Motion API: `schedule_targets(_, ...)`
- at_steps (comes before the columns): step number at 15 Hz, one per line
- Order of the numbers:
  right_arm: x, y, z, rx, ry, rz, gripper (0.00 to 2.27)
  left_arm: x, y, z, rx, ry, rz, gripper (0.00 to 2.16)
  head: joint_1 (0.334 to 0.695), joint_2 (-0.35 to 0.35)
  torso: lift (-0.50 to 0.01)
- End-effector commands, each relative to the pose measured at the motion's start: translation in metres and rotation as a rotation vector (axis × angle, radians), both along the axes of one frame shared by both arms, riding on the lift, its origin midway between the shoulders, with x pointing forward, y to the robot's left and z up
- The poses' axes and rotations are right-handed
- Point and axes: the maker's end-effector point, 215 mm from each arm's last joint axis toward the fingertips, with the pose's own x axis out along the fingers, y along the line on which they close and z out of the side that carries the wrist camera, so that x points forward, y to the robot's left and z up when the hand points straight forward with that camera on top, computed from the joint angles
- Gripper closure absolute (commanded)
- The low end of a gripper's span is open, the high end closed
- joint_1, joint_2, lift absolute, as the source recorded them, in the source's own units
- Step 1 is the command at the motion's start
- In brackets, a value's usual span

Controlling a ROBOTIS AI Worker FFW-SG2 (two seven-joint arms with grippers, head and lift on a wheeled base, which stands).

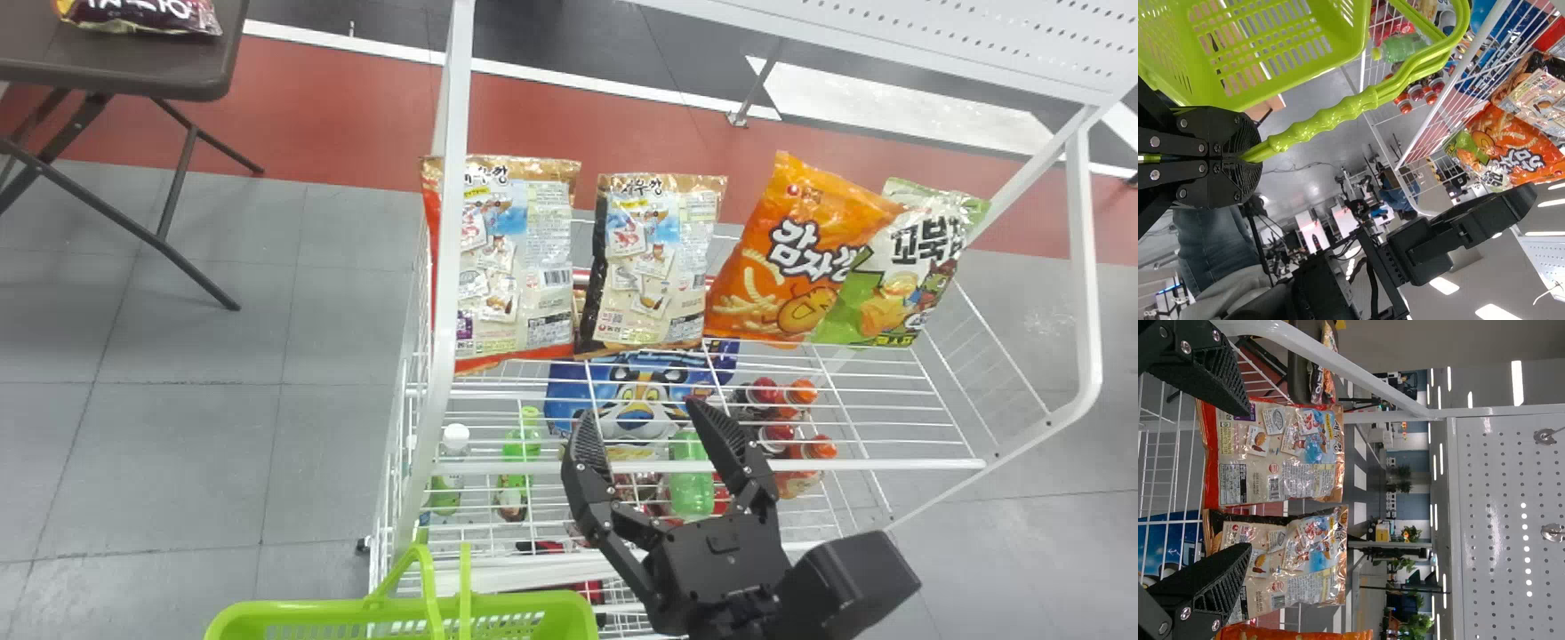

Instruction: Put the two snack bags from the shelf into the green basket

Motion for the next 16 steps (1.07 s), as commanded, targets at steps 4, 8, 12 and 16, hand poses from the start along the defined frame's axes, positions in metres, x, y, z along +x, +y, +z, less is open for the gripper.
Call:
schedule_targets(4,0.0,0.0,-0.001,-0.001,0.0,0.001,0.15,0.0,0.0,0.0,0.001,-0.001,0.0,1.97,0.695,-0.35,-0.011)
schedule_targets(8,0.002,0.0,0.0,-0.001,-0.008,0.0,0.15,0.001,0.0,0.0,0.003,-0.003,0.0,1.97,0.695,-0.35,-0.011)
schedule_targets(12,0.038,0.004,-0.012,0.0,-0.021,0.0,0.15,-0.002,-0.001,-0.005,0.023,-0.003,-0.008,1.97,0.695,-0.35,-0.011)
schedule_targets(16,0.098,0.021,-0.034,-0.012,0.036,0.009,0.15,-0.003,0.0,-0.007,0.032,0.002,-0.012,1.97,0.695,-0.35,-0.011)
